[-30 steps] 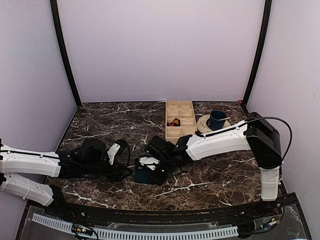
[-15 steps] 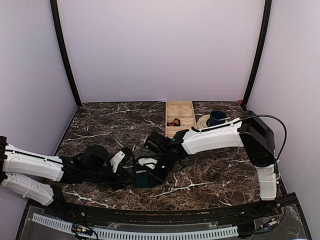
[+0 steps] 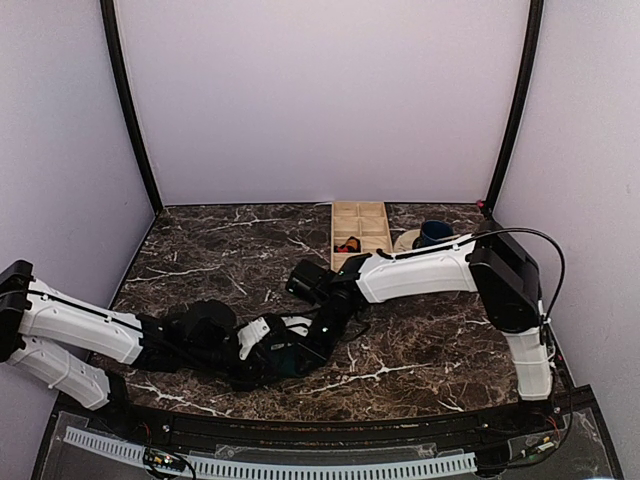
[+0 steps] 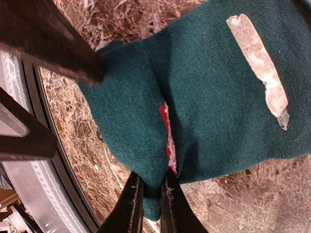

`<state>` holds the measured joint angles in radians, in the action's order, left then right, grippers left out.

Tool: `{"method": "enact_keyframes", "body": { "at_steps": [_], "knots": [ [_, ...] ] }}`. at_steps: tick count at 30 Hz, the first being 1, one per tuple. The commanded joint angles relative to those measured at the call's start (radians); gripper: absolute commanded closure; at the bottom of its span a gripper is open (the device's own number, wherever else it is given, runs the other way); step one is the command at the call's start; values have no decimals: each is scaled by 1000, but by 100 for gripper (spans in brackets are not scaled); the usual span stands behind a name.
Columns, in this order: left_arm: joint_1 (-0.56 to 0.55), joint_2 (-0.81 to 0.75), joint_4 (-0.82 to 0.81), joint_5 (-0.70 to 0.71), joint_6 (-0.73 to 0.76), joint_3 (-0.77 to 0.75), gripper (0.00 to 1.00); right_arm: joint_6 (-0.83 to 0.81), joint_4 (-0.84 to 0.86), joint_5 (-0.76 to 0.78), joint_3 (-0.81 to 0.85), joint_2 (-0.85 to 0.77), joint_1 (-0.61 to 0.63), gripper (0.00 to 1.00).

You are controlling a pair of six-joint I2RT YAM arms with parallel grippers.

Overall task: Roll the socks
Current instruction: Roll the sock at the center of the board.

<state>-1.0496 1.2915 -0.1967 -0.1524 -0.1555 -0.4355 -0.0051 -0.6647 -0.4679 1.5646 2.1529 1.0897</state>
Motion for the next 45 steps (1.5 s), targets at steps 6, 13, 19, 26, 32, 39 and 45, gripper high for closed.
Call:
{"method": "enact_keyframes", "body": {
  "at_steps": [6, 13, 19, 26, 32, 39, 45],
  "knots": [
    [-74, 19, -12, 183, 89, -40, 52, -42, -78, -37, 37, 45, -7, 91],
    [-101, 32, -9, 258, 132, -49, 47, -52, -83, -49, 38, 45, -9, 91],
    [-118, 92, 4, 265, 159, -73, 45, -62, -90, -58, 42, 48, -11, 90],
    [-132, 156, 17, 262, 169, -101, 45, -71, -95, -65, 49, 49, -15, 91],
    [-138, 182, 44, 275, 164, -115, 56, -73, -90, -71, 40, 47, -20, 91],
    [-142, 183, 64, 268, 143, -115, 68, -73, -84, -77, 35, 47, -25, 91],
    [-144, 183, 91, 267, 110, -116, 76, -70, -84, -79, 35, 47, -31, 91]
  ]
}}
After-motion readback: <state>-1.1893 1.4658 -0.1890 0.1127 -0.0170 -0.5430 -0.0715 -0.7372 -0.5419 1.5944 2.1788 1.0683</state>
